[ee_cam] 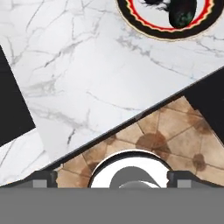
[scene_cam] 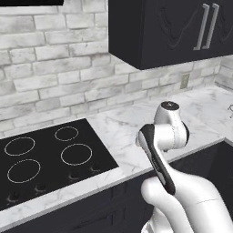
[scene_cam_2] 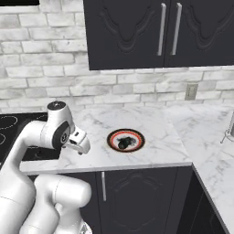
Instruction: Pick eggplant from the fridge and place it on the plate on the counter.
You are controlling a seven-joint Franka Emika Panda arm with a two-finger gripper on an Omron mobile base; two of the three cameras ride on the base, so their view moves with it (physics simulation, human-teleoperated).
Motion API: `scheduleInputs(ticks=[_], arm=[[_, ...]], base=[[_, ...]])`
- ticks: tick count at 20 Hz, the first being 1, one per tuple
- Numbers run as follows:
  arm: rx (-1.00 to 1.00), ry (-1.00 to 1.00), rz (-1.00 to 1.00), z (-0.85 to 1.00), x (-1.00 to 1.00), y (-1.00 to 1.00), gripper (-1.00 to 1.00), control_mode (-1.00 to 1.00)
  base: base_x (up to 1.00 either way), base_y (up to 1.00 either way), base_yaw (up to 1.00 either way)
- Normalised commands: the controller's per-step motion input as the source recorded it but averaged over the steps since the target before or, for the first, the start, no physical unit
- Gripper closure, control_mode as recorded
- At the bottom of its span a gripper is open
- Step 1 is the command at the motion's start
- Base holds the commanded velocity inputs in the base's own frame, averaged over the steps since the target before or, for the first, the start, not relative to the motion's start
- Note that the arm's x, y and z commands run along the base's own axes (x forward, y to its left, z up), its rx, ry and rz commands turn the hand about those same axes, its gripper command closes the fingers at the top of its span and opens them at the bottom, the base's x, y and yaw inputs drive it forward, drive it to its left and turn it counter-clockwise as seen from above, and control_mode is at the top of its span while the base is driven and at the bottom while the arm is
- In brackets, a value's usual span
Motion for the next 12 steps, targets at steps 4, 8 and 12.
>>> scheduleInputs(ticks=[4, 8, 12], arm=[[0.07, 0.0, 0.39, 0.06, 0.0, 0.28, -1.0, -1.0], [0.0, 0.07, 0.19, 0.26, -0.16, 0.19, -1.0, -1.0], [0.0, 0.17, -0.01, 0.42, -0.38, 0.03, -1.0, -1.0]], base=[[0.0, 0.0, 0.0], [0.0, 0.0, 0.0], [0.0, 0.0, 0.0]])
